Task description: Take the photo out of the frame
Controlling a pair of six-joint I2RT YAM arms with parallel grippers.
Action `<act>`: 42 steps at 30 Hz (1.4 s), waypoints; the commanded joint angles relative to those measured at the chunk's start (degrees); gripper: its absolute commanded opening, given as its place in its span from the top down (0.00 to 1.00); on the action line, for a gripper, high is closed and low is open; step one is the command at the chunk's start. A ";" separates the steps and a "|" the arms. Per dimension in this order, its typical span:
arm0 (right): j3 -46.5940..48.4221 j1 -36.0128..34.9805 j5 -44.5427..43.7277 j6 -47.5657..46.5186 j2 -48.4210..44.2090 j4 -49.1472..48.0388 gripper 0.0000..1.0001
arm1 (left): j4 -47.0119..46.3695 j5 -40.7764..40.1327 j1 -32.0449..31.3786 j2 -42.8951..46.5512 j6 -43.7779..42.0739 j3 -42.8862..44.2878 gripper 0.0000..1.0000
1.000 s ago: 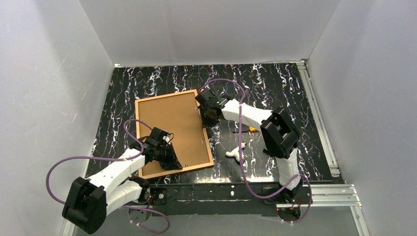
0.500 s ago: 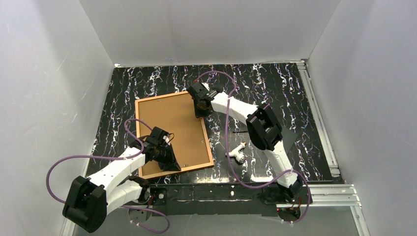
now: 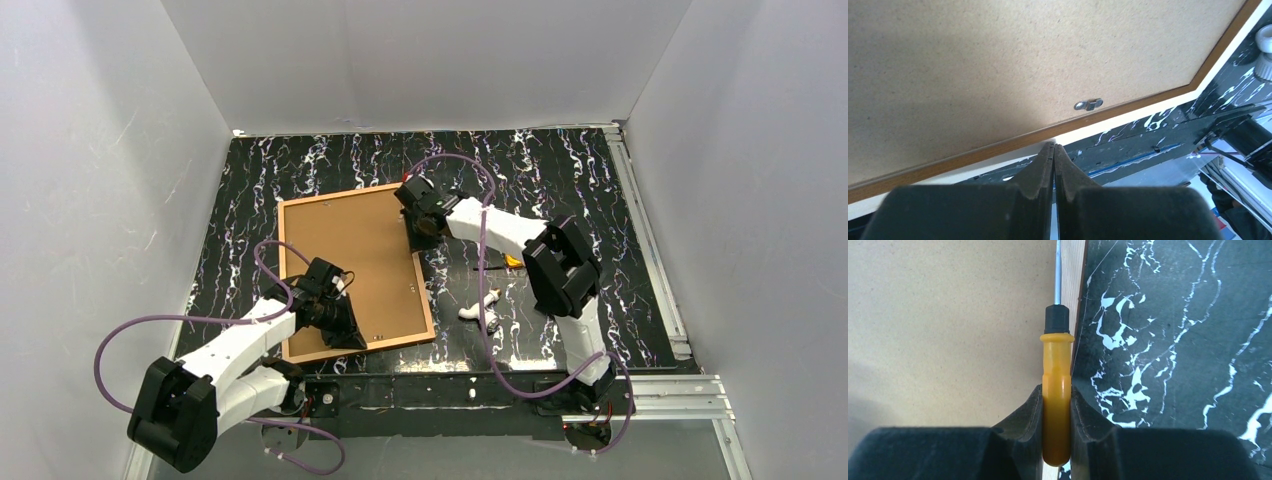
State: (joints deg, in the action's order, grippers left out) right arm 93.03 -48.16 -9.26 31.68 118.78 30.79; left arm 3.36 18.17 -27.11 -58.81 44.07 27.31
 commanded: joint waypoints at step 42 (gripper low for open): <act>0.82 6.07 17.48 -7.48 6.11 -7.20 0.99 | 14.84 -5.34 -0.22 -1.85 -4.60 0.33 1.00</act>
State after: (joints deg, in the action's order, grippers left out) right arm 95.77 -43.22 3.25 27.38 122.85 29.12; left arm 12.34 14.13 -27.22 -59.59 40.45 28.10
